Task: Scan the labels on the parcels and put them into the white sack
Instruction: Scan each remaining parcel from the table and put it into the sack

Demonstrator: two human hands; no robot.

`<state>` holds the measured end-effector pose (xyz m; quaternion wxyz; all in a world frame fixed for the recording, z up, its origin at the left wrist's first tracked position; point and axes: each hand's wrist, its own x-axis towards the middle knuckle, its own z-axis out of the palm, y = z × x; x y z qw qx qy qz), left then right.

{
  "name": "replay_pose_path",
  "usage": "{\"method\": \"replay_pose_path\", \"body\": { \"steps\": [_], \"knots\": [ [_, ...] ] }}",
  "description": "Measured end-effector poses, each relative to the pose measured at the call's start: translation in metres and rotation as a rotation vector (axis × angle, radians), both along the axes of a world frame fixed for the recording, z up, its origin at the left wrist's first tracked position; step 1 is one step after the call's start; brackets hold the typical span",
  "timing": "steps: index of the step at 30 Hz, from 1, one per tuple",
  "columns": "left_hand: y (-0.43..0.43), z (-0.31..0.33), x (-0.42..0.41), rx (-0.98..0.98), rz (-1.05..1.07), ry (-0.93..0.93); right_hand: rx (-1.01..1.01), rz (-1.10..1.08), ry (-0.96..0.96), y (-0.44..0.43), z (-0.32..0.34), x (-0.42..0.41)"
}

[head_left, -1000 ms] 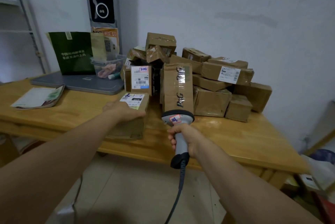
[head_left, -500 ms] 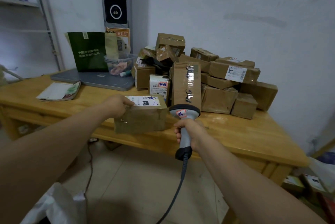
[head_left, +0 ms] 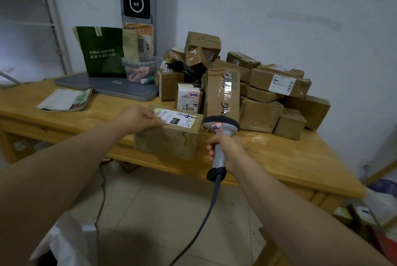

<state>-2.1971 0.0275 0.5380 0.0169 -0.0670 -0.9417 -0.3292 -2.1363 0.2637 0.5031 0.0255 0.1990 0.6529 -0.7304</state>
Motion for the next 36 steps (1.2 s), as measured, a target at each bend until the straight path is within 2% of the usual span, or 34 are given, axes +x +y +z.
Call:
{"method": "replay_pose_path", "body": {
  "steps": [4,7,9,10,12,13,18,22,25,32,36],
  "knots": [
    [-0.004,-0.002,-0.008,0.136,0.103,0.049,0.013,-0.042,0.022,0.004,-0.001,-0.012],
    [0.01,-0.016,-0.002,0.208,0.47,0.083,0.008,-0.096,0.088,0.005,0.0,-0.026],
    [0.019,-0.024,0.007,0.424,0.726,-0.063,0.004,-0.12,0.135,0.002,0.003,-0.038],
    [0.023,-0.027,0.011,0.61,0.757,-0.165,-0.001,-0.118,0.148,-0.002,0.005,-0.045],
    [0.032,-0.029,0.017,0.953,0.654,-0.366,-0.03,-0.072,0.155,-0.01,0.01,-0.056],
    [0.036,-0.029,0.02,1.051,0.599,-0.457,-0.043,-0.032,0.151,-0.015,0.012,-0.059],
    [0.036,-0.03,0.028,1.23,0.482,-0.672,-0.015,0.133,0.109,-0.033,0.012,-0.06],
    [0.019,-0.035,0.026,1.301,0.451,-0.702,0.016,0.165,0.134,-0.036,0.009,-0.049],
    [0.01,-0.033,0.034,1.285,0.358,-0.674,0.008,0.142,0.156,-0.037,0.004,-0.039],
    [-0.017,0.001,0.044,1.105,0.313,-0.332,0.135,0.105,0.319,-0.058,0.009,-0.006],
    [-0.034,0.011,0.048,1.009,0.349,-0.202,0.162,0.238,0.387,-0.065,0.018,0.023]
  ]
}}
